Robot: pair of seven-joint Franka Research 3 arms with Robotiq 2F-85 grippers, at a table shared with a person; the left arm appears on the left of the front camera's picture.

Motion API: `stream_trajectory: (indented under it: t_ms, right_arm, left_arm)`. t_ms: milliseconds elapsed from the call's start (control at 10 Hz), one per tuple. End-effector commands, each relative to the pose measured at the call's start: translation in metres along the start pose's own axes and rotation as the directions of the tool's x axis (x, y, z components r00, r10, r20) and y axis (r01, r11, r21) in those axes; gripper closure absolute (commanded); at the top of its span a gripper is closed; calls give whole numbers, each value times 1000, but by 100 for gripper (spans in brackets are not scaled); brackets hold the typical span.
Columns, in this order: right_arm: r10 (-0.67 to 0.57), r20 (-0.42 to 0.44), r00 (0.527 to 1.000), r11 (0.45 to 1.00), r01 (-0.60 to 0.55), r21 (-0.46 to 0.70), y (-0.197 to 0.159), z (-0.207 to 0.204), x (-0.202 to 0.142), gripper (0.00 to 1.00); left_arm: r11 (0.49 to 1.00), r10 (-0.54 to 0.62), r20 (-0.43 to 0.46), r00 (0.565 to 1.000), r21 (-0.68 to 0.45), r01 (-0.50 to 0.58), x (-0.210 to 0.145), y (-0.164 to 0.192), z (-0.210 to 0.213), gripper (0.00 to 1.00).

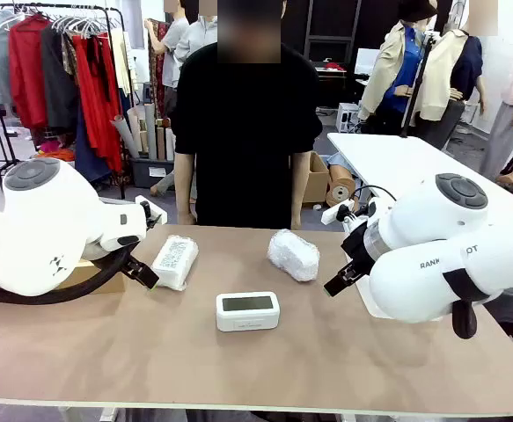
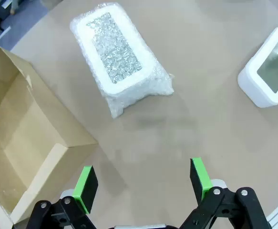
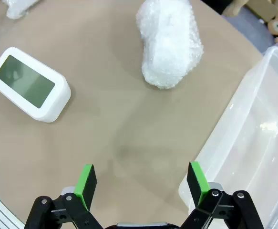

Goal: Separate and place wrapped and unwrapped clocks.
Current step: Pick up the Digital clock indicated by the person.

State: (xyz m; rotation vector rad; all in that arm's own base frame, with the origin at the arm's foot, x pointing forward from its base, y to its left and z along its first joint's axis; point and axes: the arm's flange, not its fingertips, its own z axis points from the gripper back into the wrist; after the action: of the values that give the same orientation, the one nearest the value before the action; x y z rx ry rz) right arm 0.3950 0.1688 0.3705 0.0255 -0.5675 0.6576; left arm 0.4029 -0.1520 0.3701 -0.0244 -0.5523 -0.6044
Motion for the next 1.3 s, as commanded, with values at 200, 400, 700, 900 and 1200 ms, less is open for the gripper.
stream_trajectory:
  t_ms: [200,400,700,900,1200]
  right_arm:
    - [0,0,1000,1000,0,0,0,0,0,0]
    - [0,0,1000,1000,0,0,0,0,0,0]
    - [0,0,1000,1000,0,0,0,0,0,0]
    - [0,0,1000,1000,0,0,0,0,0,0]
    - [0,0,1000,1000,0,0,0,0,0,0]
  left_arm:
    - [1000,0,0,1000,0,0,0,0,0,0]
    - [1000,0,0,1000,0,0,0,0,0,0]
    - [1000,0,0,1000,0,0,0,0,0,0]
    - [1000,0,0,1000,0,0,0,0,0,0]
    - [1000,0,0,1000,0,0,0,0,0,0]
